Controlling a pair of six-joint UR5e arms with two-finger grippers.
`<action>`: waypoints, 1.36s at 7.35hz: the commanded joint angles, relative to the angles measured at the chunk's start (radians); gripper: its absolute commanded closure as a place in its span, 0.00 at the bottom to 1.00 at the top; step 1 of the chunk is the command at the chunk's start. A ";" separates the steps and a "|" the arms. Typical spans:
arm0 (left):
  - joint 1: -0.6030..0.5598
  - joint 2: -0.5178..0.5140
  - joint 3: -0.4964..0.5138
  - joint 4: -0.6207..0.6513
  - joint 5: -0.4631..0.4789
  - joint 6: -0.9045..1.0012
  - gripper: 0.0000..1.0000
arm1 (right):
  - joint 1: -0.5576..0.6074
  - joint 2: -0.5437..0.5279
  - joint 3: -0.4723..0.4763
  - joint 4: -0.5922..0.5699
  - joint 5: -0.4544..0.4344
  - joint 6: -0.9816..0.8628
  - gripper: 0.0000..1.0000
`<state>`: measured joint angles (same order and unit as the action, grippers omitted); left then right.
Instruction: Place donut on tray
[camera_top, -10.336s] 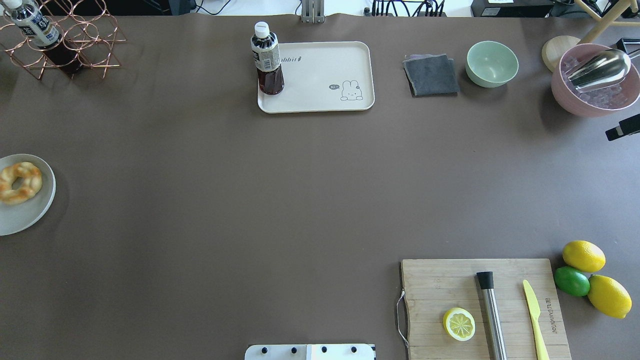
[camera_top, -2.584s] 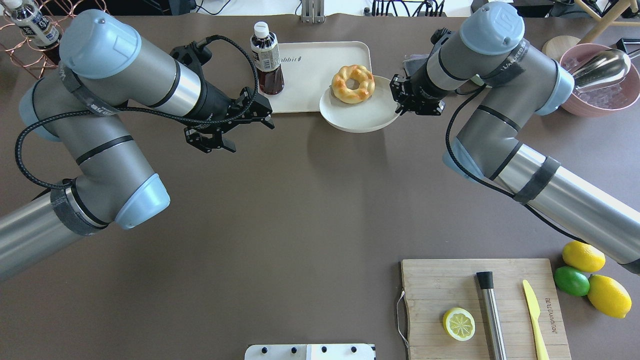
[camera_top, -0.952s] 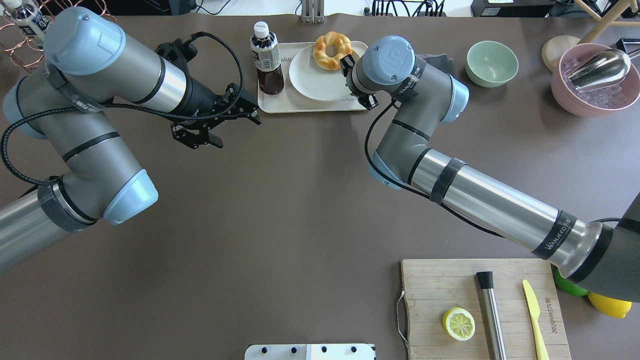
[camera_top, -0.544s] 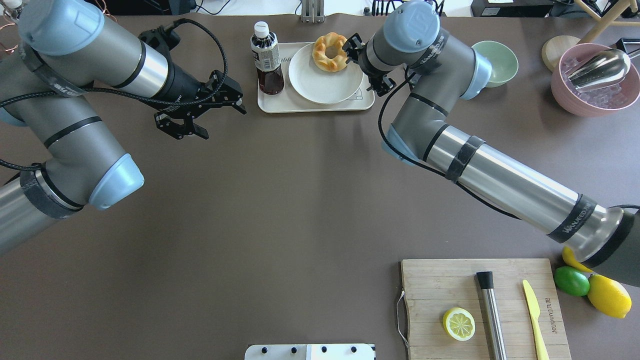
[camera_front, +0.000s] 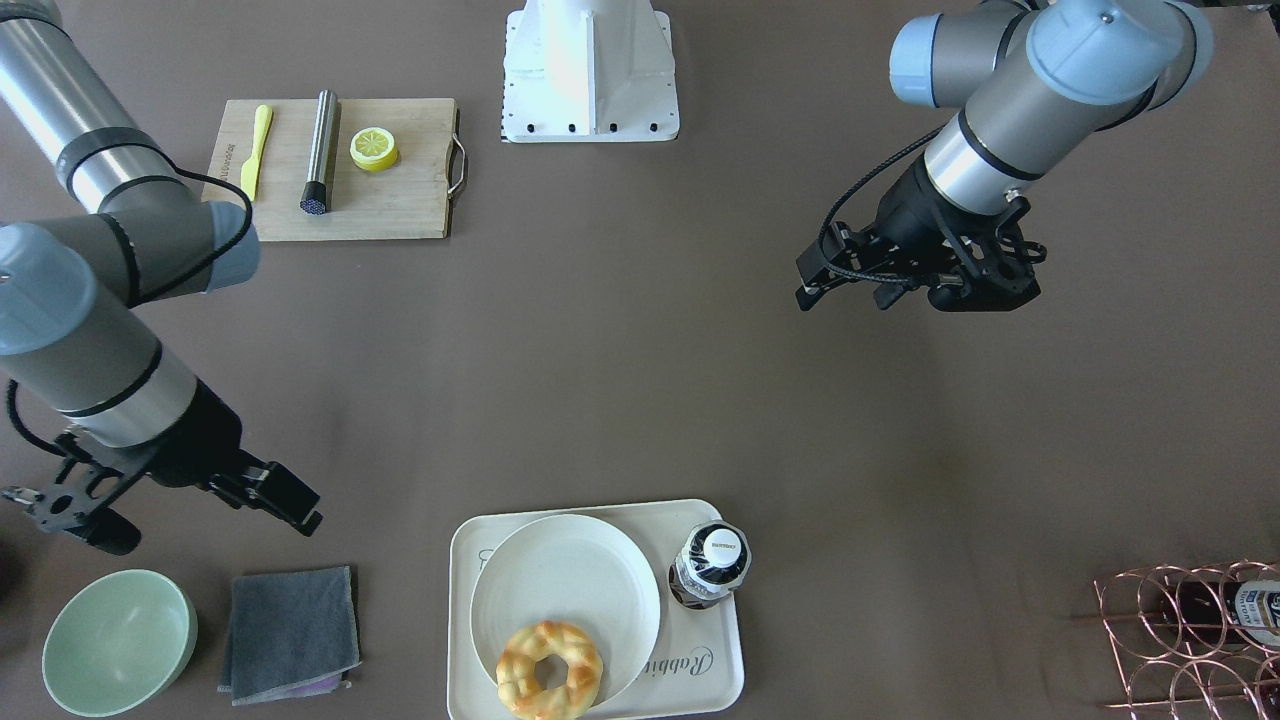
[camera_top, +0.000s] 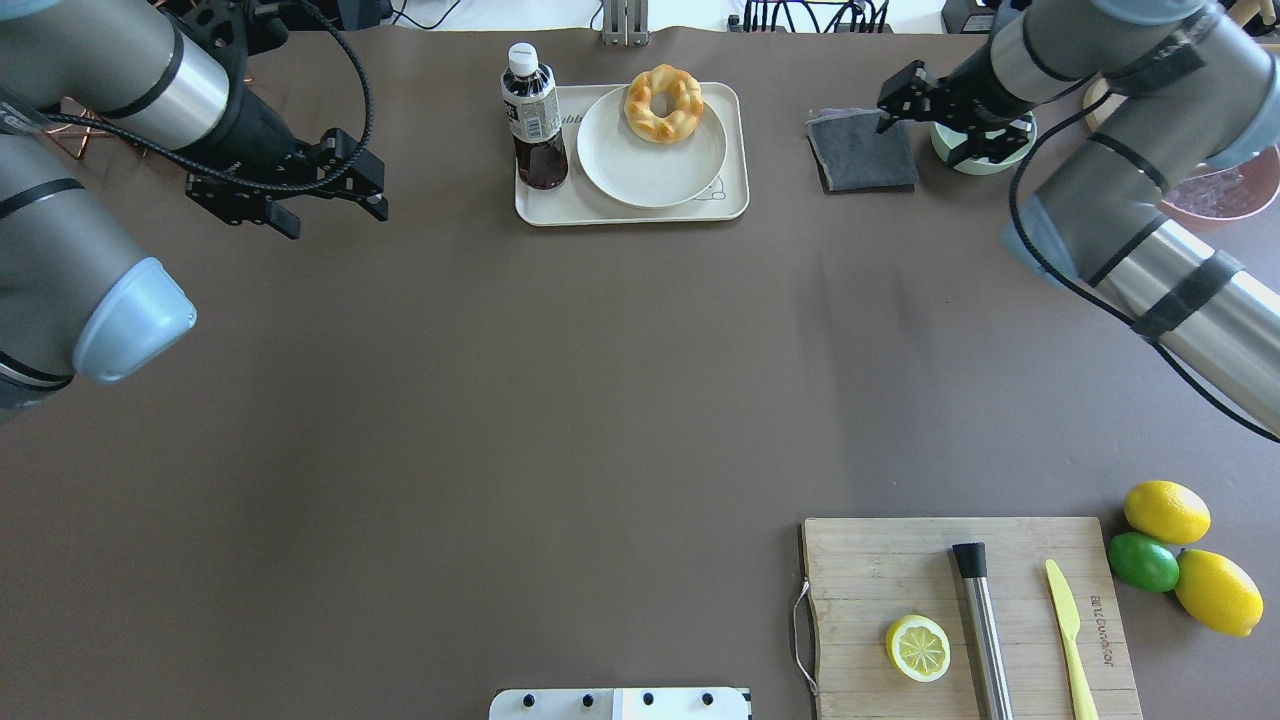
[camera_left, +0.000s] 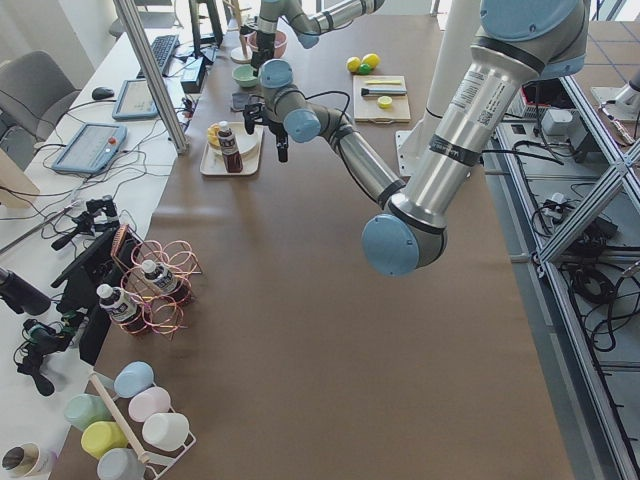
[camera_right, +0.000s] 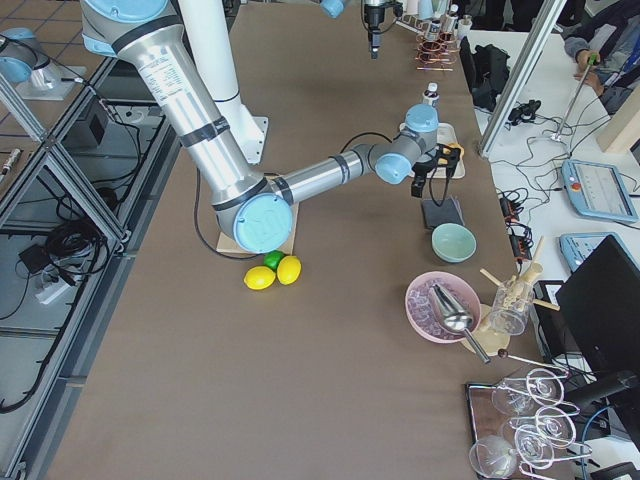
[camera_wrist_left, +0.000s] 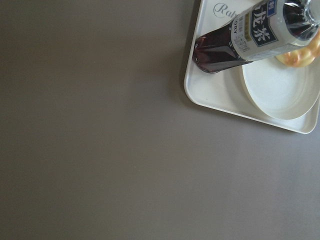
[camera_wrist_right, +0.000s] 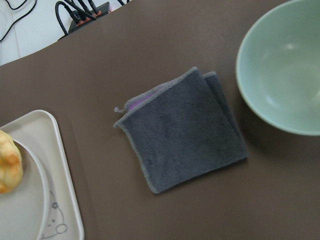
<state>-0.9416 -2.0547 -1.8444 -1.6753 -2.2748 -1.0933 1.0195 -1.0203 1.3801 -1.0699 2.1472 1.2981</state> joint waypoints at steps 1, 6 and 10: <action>-0.150 0.055 -0.059 0.234 -0.003 0.501 0.03 | 0.175 -0.177 0.033 -0.004 0.159 -0.479 0.00; -0.396 0.205 -0.012 0.335 -0.014 0.970 0.03 | 0.364 -0.557 0.336 -0.161 0.252 -0.824 0.00; -0.586 0.406 -0.004 0.366 -0.011 1.280 0.03 | 0.507 -0.506 0.339 -0.477 0.188 -1.243 0.00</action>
<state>-1.4490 -1.7699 -1.8485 -1.2559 -2.2827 0.0965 1.4700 -1.5676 1.7151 -1.4117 2.3838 0.2274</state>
